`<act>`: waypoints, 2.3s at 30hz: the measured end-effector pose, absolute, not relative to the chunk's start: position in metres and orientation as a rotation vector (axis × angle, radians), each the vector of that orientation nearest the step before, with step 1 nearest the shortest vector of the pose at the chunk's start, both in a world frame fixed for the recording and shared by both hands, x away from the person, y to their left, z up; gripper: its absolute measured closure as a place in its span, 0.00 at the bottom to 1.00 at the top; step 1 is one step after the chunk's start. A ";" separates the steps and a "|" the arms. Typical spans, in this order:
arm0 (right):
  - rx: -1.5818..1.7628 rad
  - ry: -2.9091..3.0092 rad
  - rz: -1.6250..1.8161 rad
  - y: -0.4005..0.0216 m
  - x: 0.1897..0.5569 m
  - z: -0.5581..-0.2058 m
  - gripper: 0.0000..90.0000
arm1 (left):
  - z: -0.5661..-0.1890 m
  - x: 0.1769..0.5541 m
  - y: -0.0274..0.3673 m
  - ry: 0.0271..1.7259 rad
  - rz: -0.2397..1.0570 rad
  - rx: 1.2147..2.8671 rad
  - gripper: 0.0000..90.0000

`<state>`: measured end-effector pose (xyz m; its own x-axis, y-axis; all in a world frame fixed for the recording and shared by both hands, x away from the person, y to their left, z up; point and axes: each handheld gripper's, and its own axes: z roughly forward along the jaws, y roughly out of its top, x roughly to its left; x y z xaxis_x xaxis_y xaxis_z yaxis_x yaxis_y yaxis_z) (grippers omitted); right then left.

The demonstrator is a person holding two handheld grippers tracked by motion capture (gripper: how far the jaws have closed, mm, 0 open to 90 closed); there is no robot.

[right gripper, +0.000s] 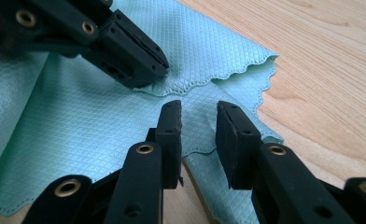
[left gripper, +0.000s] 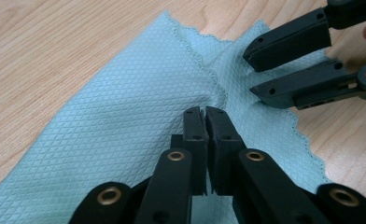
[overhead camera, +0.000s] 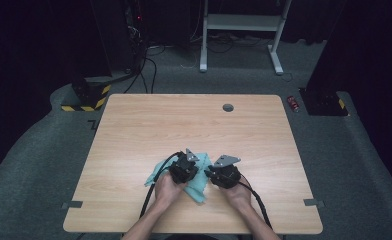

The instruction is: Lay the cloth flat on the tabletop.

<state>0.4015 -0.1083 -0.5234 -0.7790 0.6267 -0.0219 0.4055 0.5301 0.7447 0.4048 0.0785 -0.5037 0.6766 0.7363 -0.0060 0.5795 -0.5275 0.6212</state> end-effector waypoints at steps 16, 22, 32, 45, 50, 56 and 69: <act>0.848 2.477 1.094 -0.107 0.400 -0.524 0.81 | -0.468 0.440 0.123 1.145 0.389 2.137 0.99; 0.805 2.501 1.092 -0.106 0.399 -0.523 0.99 | -0.463 0.455 0.145 1.214 0.383 2.072 0.99; 0.777 2.499 1.091 -0.109 0.397 -0.516 1.00 | -0.457 0.465 0.163 1.250 0.416 1.961 0.99; 0.844 2.499 1.080 -0.136 0.403 -0.516 1.00 | -0.469 0.469 0.196 1.358 0.416 1.948 0.99; 0.882 2.484 1.108 -0.142 0.408 -0.514 1.00 | -0.472 0.472 0.196 1.358 0.408 1.948 0.99; 0.951 2.477 1.101 -0.150 0.419 -0.515 1.00 | -0.473 0.474 0.191 1.345 0.415 1.954 0.98; 1.038 2.453 1.024 -0.161 0.441 -0.513 0.96 | -0.490 0.476 0.180 1.330 0.391 2.030 0.98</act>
<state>0.4406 -0.1613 -0.5125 -0.6996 0.7144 0.0117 0.5107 0.4885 0.7075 0.4763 0.1797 -0.4896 0.4351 0.8938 -0.1085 0.6929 -0.2554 0.6743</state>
